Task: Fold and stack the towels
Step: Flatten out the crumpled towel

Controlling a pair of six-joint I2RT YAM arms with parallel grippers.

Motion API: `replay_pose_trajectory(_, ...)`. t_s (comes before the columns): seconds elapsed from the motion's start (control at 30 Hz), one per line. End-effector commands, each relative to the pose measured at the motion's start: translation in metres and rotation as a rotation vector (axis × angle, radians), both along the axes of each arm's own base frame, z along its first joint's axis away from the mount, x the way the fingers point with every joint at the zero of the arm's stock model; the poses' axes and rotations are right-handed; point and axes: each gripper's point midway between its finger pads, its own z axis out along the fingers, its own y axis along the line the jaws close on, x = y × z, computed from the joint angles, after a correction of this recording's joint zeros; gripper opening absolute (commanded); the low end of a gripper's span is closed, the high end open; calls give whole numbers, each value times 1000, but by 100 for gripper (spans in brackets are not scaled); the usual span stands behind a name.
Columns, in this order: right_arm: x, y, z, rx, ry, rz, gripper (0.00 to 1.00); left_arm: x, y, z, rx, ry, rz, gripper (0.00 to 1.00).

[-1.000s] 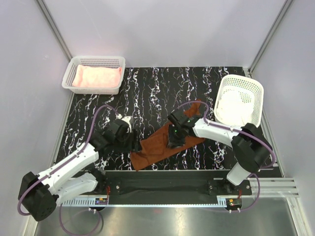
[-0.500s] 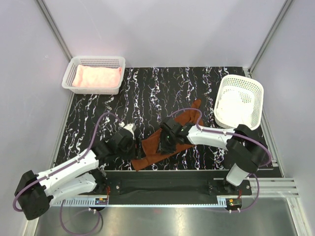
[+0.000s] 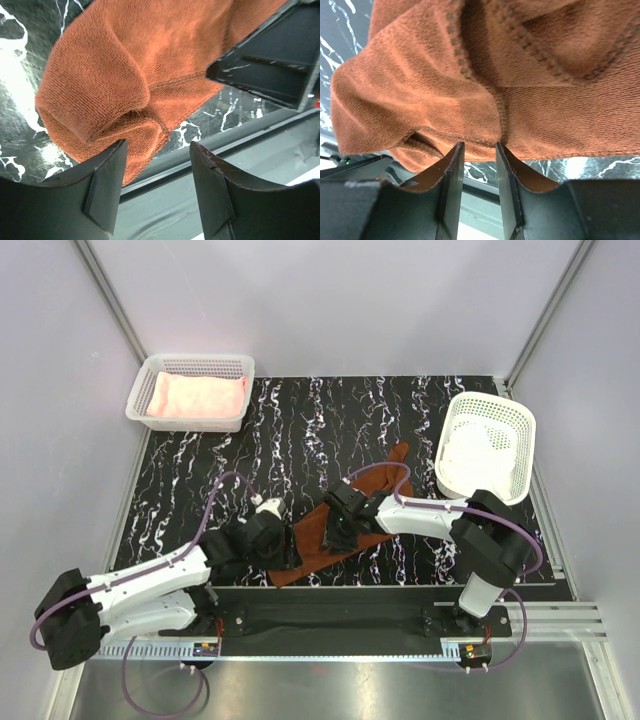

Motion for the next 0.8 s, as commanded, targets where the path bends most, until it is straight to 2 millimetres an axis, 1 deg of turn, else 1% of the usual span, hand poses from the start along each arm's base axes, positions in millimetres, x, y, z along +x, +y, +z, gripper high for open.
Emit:
replay_pose_trajectory(0.0, 6, -3, -4, -41, -21, -36, 39, 11, -10, 4, 1, -44, 54, 58)
replay_pose_trajectory(0.07, 6, -5, -3, -44, -22, -41, 40, 12, -9, 3, 27, -45, 74, 60)
replay_pose_trajectory(0.13, 4, -7, -3, -45, -22, -46, 40, 9, -13, 0, 41, -40, 67, 63)
replay_pose_trajectory(0.17, 4, -7, -3, -45, -23, -47, 40, 9, -16, 1, 37, -41, 72, 63)
replay_pose_trajectory(0.2, 4, -8, -3, -48, -24, -48, 40, 7, -18, -3, 49, -38, 65, 63)
replay_pose_trajectory(0.27, 4, -9, -4, -55, -25, -52, 40, 9, -27, 2, 30, -46, 70, 63)
replay_pose_trajectory(0.4, 5, -8, -5, -49, -28, -50, 39, 4, -34, -7, 86, -28, 71, 61)
replay_pose_trajectory(0.47, 5, -5, -5, -45, -33, -47, 38, 0, -28, -15, 151, -26, 77, 57)
replay_pose_trajectory(0.5, 6, -5, -6, -47, -33, -47, 37, 1, -30, -14, 160, -31, 79, 56)
replay_pose_trajectory(0.67, 5, -7, -11, -50, -32, -51, 34, -1, -17, -24, 236, -30, 105, 47)
replay_pose_trajectory(0.7, 4, -7, -14, -53, -26, -52, 33, -1, -17, -24, 236, -29, 108, 41)
replay_pose_trajectory(0.77, 5, -7, -13, -53, -28, -53, 32, -2, -14, -26, 236, -28, 116, 35)
